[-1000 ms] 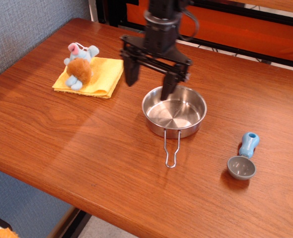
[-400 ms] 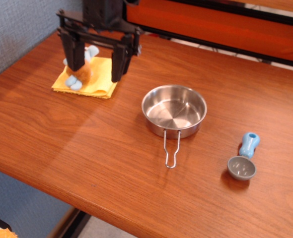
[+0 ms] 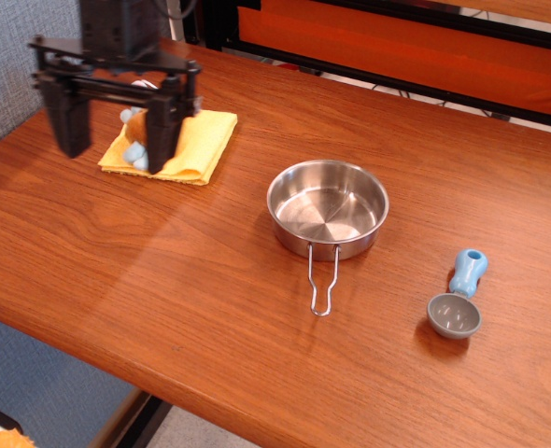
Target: Place the pot in between the spoon and the cloth.
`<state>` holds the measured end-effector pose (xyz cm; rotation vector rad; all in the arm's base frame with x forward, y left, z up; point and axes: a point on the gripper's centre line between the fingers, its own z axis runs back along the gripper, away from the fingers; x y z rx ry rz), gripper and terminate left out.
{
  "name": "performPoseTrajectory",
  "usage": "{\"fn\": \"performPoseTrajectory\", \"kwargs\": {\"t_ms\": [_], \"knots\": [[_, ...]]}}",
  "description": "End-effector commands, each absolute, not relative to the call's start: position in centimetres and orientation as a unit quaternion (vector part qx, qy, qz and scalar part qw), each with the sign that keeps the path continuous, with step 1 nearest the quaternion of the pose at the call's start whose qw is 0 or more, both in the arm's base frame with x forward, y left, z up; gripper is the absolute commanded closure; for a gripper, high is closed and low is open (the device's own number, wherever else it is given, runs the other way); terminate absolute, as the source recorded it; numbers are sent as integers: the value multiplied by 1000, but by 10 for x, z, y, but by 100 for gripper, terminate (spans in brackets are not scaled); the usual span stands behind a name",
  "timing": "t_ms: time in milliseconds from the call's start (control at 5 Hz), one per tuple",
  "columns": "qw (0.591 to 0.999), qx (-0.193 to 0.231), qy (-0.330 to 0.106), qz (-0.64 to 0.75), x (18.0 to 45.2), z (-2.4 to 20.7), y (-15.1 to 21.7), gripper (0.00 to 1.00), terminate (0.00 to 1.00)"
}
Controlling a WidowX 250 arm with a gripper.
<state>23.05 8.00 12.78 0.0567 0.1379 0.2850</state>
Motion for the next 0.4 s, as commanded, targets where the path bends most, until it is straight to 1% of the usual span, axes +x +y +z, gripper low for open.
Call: {"fn": "performPoseTrajectory", "kwargs": {"t_ms": [0,200], "knots": [[984,41,52,164,201,137,80,0,0],[984,41,52,164,201,137,80,0,100]]}}
